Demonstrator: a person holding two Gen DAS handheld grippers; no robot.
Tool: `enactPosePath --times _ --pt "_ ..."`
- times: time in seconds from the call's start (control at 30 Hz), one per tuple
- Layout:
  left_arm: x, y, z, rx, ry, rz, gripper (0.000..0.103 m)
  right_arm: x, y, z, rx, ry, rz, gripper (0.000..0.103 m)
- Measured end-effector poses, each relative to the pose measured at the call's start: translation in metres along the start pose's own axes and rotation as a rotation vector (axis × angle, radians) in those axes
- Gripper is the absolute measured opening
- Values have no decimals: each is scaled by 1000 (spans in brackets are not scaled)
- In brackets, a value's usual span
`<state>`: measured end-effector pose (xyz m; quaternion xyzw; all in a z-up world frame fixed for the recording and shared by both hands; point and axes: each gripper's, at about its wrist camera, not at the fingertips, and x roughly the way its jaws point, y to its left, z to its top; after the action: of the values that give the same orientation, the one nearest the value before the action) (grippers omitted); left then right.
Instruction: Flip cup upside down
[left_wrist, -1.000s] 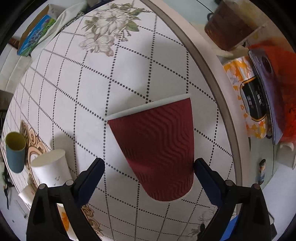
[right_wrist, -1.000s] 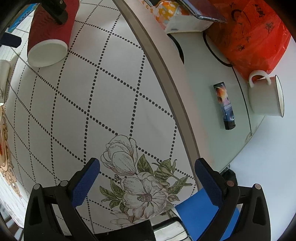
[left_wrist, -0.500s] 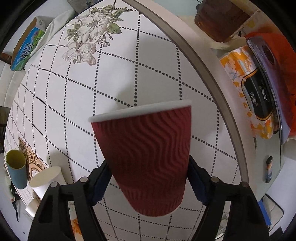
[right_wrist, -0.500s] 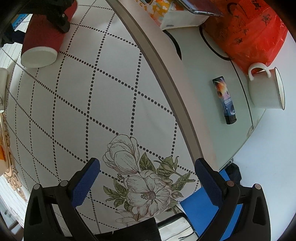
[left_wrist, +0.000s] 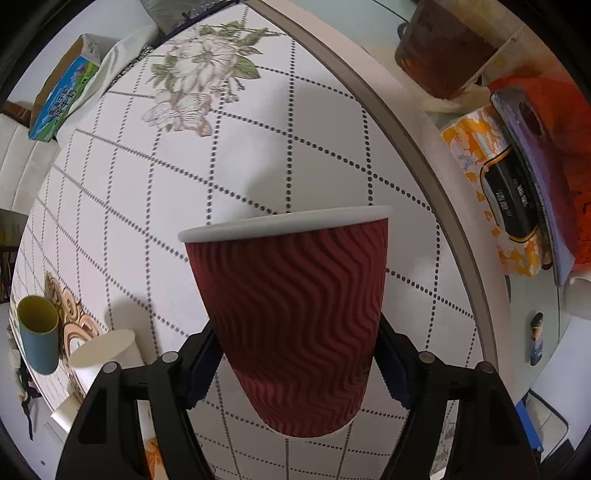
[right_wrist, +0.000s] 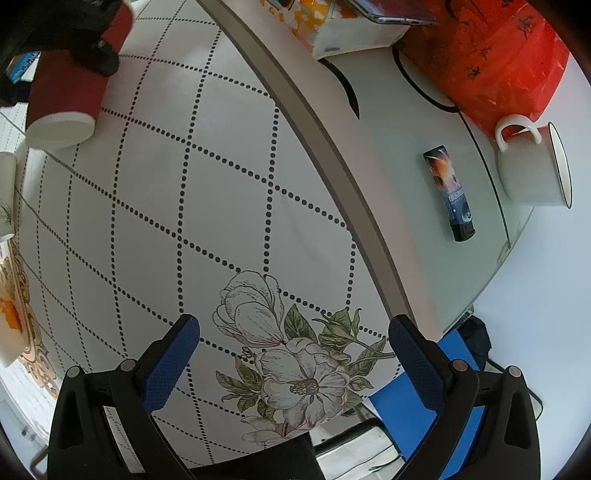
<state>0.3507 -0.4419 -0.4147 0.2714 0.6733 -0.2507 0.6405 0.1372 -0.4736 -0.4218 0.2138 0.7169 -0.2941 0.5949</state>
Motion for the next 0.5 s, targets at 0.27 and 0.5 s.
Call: enactPosePath --times 0.27,0.5 --pt "-33 31 -34 -92 -19 -41 72 -15 -4 -15 -22 -22 40 103" --pt "-60 66 -96 -224 -22 -64 72 -29 -1 -37 -103 -38 82 103"
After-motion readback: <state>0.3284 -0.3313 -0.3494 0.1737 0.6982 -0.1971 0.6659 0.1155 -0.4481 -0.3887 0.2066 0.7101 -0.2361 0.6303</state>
